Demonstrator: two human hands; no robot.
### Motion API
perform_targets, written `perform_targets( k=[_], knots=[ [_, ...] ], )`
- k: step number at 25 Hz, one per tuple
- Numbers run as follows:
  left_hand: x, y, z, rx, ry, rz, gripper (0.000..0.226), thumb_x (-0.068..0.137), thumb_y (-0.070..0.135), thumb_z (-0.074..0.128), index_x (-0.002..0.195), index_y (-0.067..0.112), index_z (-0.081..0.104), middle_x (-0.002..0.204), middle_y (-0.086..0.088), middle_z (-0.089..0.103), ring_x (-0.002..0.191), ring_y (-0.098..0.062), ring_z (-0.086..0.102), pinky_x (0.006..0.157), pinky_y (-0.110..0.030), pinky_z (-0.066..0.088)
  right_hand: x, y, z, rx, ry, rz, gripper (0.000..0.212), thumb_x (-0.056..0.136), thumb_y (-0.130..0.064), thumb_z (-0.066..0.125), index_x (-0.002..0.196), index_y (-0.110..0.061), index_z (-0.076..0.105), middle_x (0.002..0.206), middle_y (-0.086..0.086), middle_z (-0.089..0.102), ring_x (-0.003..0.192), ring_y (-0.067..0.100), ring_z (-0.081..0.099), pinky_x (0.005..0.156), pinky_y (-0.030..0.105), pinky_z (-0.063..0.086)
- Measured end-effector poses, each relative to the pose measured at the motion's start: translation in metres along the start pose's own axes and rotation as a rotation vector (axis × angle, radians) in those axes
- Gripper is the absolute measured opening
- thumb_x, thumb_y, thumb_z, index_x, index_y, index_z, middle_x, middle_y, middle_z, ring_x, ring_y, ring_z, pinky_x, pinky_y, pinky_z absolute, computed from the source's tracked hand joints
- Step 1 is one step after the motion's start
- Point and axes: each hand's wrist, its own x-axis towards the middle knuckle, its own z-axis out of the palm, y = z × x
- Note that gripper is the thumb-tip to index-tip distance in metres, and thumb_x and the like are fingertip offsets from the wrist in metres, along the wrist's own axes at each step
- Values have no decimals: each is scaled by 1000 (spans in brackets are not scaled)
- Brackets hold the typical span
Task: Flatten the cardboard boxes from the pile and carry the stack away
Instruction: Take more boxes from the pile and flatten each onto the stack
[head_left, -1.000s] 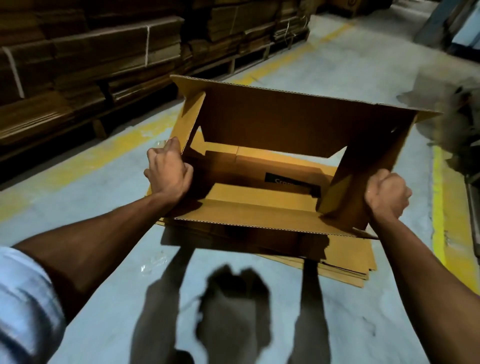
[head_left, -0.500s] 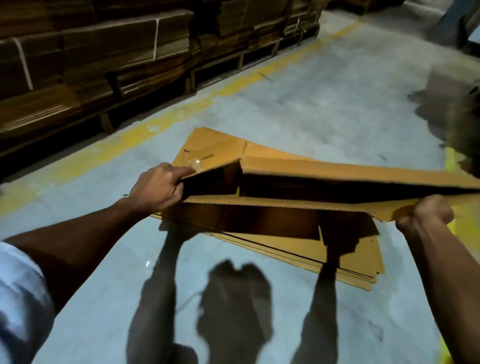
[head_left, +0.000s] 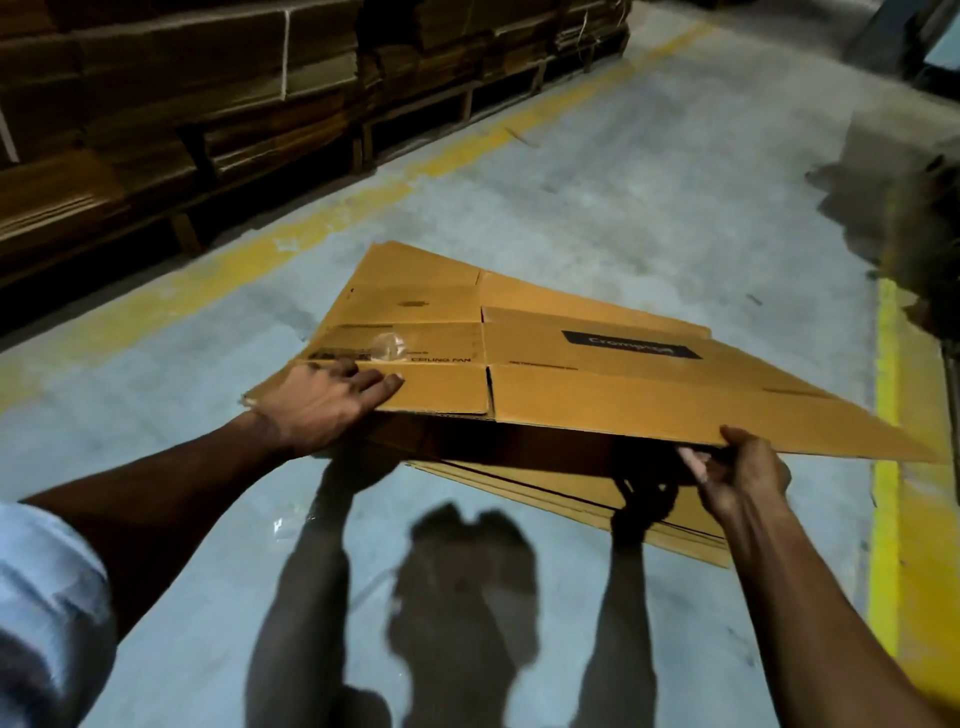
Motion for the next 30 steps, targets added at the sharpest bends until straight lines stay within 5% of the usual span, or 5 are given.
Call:
perform_targets(
  k=[10,18,22,26,30],
  knots=[
    [43,-7,13,-30,116,-182,70,95,13,58,157,19,25,160,-9,34,136,-32,43,100,-47,47,45,37,-24,199,24,89,17,99,-1,53,114,-8,56,157,25,32,146,41,31,110,60,36],
    [49,23,53,-104,-259,-296,45,102,39,45,140,16,38,151,-6,42,142,-31,35,113,-52,33,72,75,-37,-393,87,196,17,99,-5,58,114,3,60,110,26,68,89,35,71,63,42,62],
    [57,26,21,-162,-82,-289,63,104,49,21,154,11,26,164,-10,24,153,-31,13,123,-48,17,31,76,-25,-1355,137,-450,19,99,-12,57,95,3,69,104,25,71,97,38,67,84,39,53],
    [53,25,-54,-261,99,-297,73,101,55,17,156,7,24,166,-14,16,154,-33,6,123,-52,13,-32,48,37,-1616,-299,-975,39,107,-22,42,138,-2,54,137,19,59,129,33,53,107,39,41],
    [41,11,-159,-264,151,-255,76,101,58,18,157,7,20,167,-14,9,154,-34,2,123,-53,12,-115,-13,94,-1774,-334,-1170,55,106,-35,27,153,-7,37,159,14,36,152,29,23,124,47,16]
  ],
)
